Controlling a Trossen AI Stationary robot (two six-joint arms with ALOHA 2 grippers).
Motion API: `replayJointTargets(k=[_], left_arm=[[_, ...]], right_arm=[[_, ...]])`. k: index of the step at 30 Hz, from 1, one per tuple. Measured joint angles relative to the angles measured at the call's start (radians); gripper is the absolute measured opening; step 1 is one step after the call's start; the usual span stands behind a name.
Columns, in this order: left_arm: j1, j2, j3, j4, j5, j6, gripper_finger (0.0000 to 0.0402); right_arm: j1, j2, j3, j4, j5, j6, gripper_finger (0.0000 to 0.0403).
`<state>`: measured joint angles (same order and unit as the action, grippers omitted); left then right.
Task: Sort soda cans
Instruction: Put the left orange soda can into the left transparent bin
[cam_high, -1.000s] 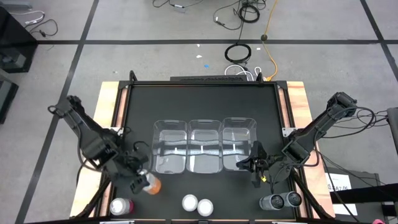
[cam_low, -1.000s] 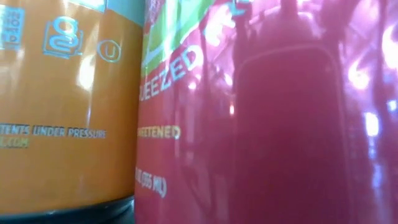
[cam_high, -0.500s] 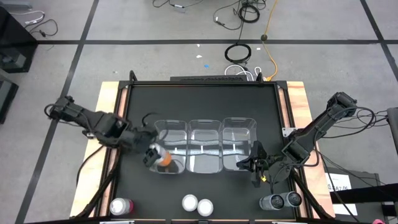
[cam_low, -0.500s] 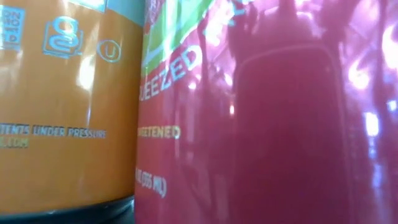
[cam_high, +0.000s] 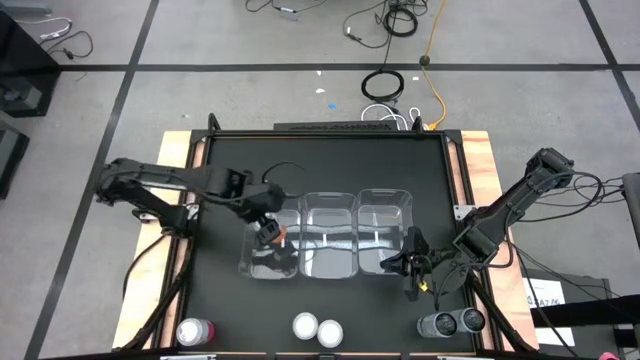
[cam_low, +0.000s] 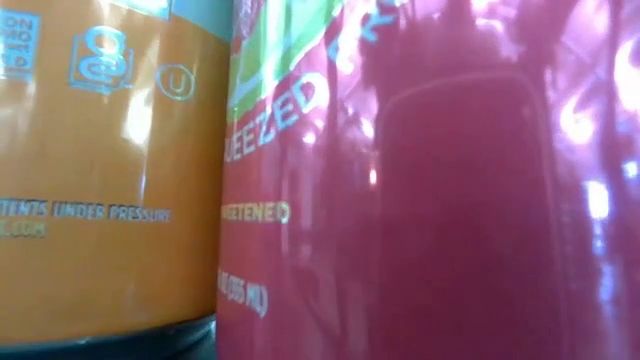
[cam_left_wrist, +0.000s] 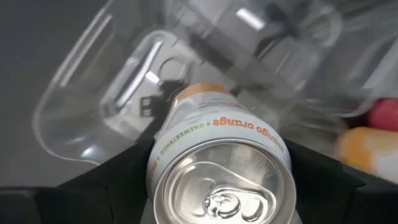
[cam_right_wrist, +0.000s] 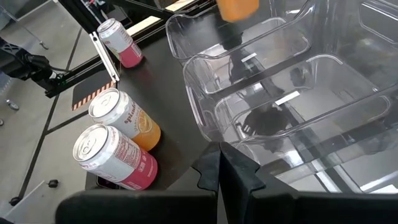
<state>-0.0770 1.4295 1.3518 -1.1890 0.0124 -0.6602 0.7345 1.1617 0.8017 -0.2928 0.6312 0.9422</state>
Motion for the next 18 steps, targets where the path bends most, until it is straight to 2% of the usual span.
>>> replayJointTargets(k=[7,11,18], left_arm=[[0.061,0.066,0.0,-0.044,-0.009,0.127,0.0316],[0.075,0.07,-0.005,-0.022,-0.074,0.153,0.0318],[0.089,0.07,-0.117,0.026,-0.076,0.162,0.032]], right_arm=[[0.0,0.0,0.0,-0.001,0.0,0.015,0.0],[0.0,0.0,0.0,-0.005,0.0,0.015,0.0],[0.0,0.0,0.0,-0.006,0.0,0.015,0.0]])
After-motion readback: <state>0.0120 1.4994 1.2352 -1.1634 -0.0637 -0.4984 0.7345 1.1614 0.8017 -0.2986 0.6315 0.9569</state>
